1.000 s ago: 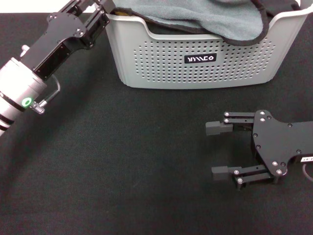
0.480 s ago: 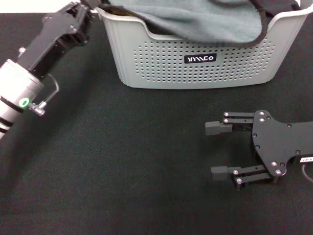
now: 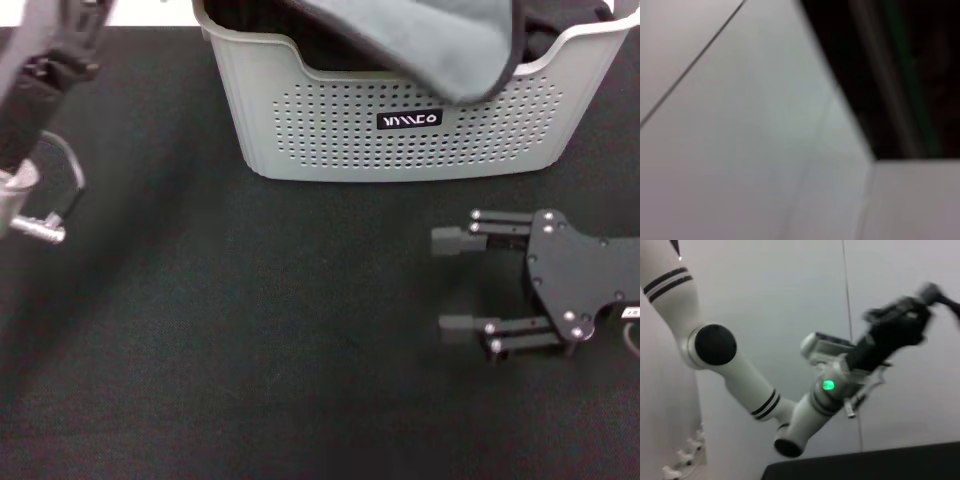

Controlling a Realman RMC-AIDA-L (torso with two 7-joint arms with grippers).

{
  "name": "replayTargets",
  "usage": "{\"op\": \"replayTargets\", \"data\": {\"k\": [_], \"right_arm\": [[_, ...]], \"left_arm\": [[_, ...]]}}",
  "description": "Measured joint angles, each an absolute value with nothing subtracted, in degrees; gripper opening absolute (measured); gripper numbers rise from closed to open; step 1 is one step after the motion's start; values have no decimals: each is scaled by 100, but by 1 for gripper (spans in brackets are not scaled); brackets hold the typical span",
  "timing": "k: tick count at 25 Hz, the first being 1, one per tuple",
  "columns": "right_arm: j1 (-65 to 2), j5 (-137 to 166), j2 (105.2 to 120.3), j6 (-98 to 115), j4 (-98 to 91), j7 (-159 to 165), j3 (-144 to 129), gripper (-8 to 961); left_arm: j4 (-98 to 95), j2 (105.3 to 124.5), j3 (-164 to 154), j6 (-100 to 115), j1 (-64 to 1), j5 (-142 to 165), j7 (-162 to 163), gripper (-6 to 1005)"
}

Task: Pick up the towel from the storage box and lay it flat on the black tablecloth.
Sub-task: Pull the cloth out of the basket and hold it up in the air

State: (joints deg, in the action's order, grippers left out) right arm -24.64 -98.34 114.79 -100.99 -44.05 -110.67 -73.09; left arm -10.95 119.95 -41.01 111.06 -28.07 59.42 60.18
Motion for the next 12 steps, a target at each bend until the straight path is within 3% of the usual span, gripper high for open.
{"op": "replayTargets", "data": {"k": [12], "right_arm": [[-2181,-10764,11541,-10063,-4268,-11958,-6959,765]], "left_arm": [[-1398,12018,-4176,11656,-2743,5598,6788,29]]}}
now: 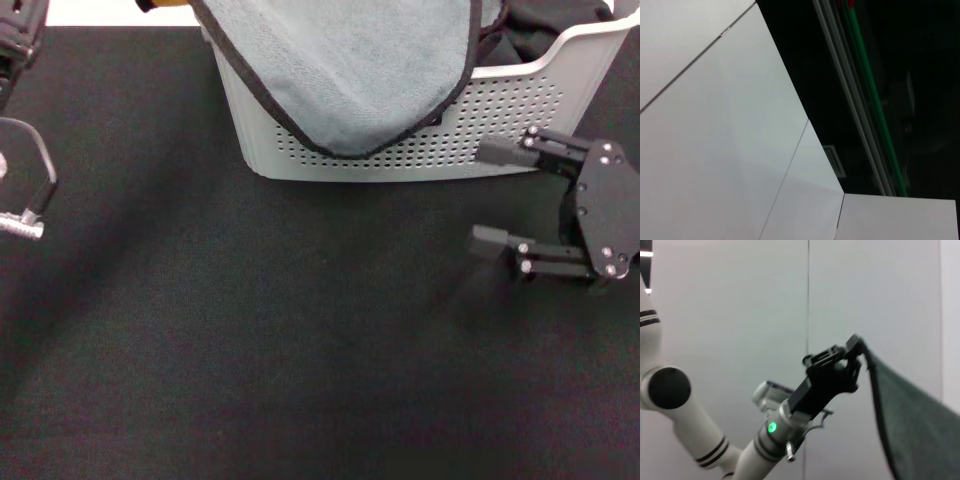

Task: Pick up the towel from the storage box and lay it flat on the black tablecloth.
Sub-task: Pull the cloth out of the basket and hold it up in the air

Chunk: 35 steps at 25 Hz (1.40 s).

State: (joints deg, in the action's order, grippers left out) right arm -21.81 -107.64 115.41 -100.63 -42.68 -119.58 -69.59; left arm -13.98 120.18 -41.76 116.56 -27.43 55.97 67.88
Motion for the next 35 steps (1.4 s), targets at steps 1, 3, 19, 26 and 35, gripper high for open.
{"op": "replayTargets", "data": {"k": [1,3,19,26,35], "right_arm": [[-2168,-10838,11547,-10061,-4225,-12081,-6960,765],[-2158,-10971,11569,-10060,-4114,-12358,-6967,765],[-2053,-11557,11592,-10113,-3843,-13131,-7208,765],[-2111,-11778,11613,-10113,-3840,-13249,-7493,764],[-2385,-12830,11619,-9912,-3605,-13732,-8625,764]], "left_arm": [[-1396,12020,-4193,11656,-2748,5599,6765,29],[-1395,12024,-4213,11654,-2751,5599,6752,29],[-3789,12005,-8007,11674,-1861,1921,8022,29],[-3759,12021,-8429,11659,-1871,1487,7837,29],[-2407,12058,-8589,11649,-2349,1390,7078,28]]}}
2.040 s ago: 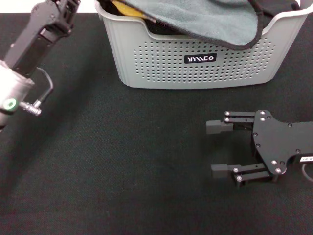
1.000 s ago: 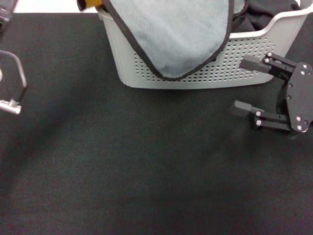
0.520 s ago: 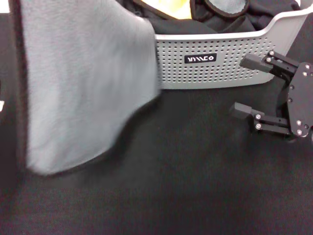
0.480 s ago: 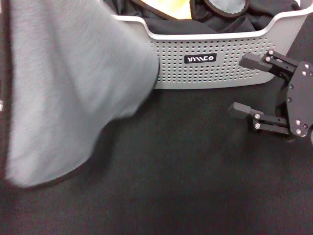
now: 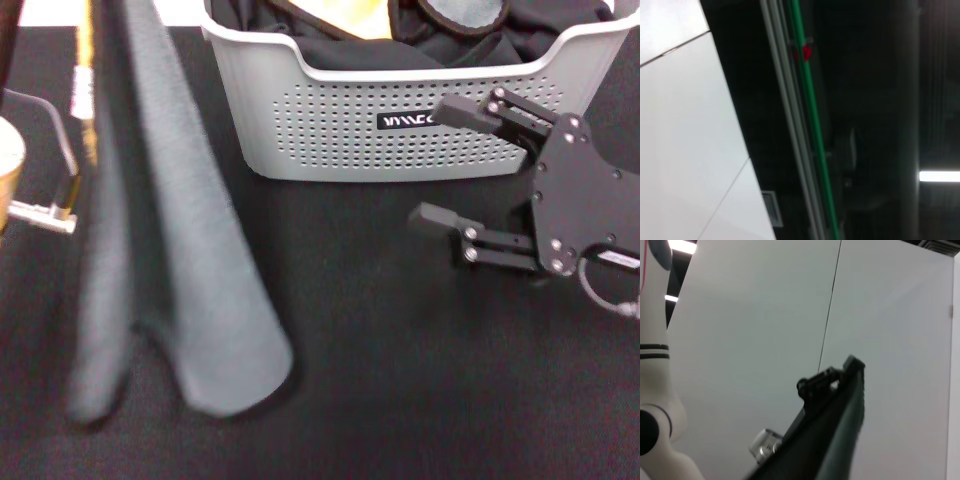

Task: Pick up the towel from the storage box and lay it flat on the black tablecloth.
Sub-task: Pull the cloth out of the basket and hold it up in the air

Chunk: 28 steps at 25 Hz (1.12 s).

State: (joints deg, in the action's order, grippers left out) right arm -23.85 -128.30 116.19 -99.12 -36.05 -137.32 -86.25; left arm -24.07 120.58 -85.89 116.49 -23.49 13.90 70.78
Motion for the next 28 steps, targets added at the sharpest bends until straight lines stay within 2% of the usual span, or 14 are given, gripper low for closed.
{"op": "replayTargets", "data": {"k": [10,19,28], "right_arm": [[-2596,-14281,11619,-9269,-3405,-14017,-9684,764],[-2749,-15352,11618,-8747,-3414,-14205,-10809,764],[-2702,-15598,11619,-8660,-3455,-14212,-11084,763]], "left_arm": [[-1839,12076,-9244,11626,-2732,1004,6141,28],[-2007,12076,-10996,11008,-2984,-567,5183,28],[-2133,12076,-11432,10513,-3078,-767,4541,29]]}}
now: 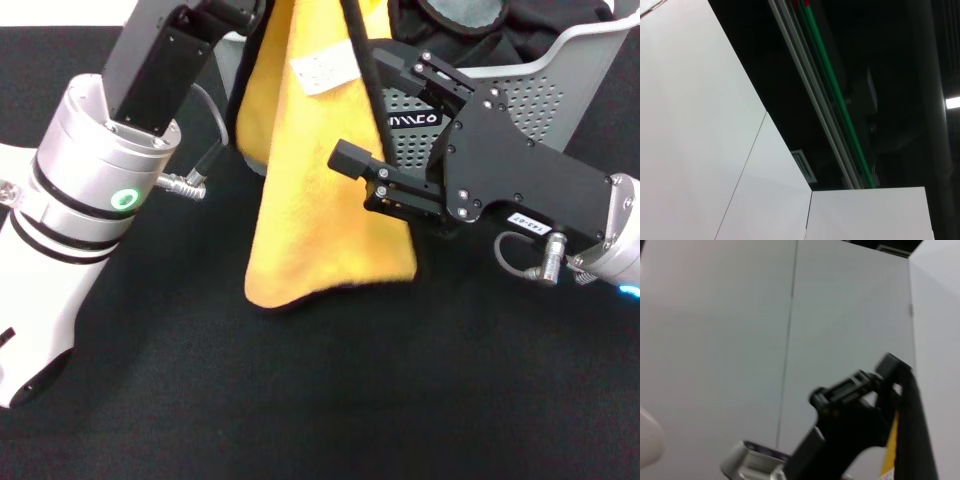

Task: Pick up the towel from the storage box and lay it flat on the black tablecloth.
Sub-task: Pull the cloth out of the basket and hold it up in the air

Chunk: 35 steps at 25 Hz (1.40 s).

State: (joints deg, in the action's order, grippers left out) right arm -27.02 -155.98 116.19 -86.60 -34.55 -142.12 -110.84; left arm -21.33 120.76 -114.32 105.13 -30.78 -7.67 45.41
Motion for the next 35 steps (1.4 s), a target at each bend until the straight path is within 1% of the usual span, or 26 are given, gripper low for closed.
{"op": "replayTargets", "data": {"k": [10,35], "right_arm": [[-2674,-15699,11619,-8083,-3329,-14163,-11368,763],[-2313,-15702,11619,-8099,-2733,-14181,-11637,760]], "left_arm": [[-2280,12076,-11497,10522,-3022,-882,4465,29],[-2347,12045,-11381,10603,-2949,-1152,4324,29]]}}
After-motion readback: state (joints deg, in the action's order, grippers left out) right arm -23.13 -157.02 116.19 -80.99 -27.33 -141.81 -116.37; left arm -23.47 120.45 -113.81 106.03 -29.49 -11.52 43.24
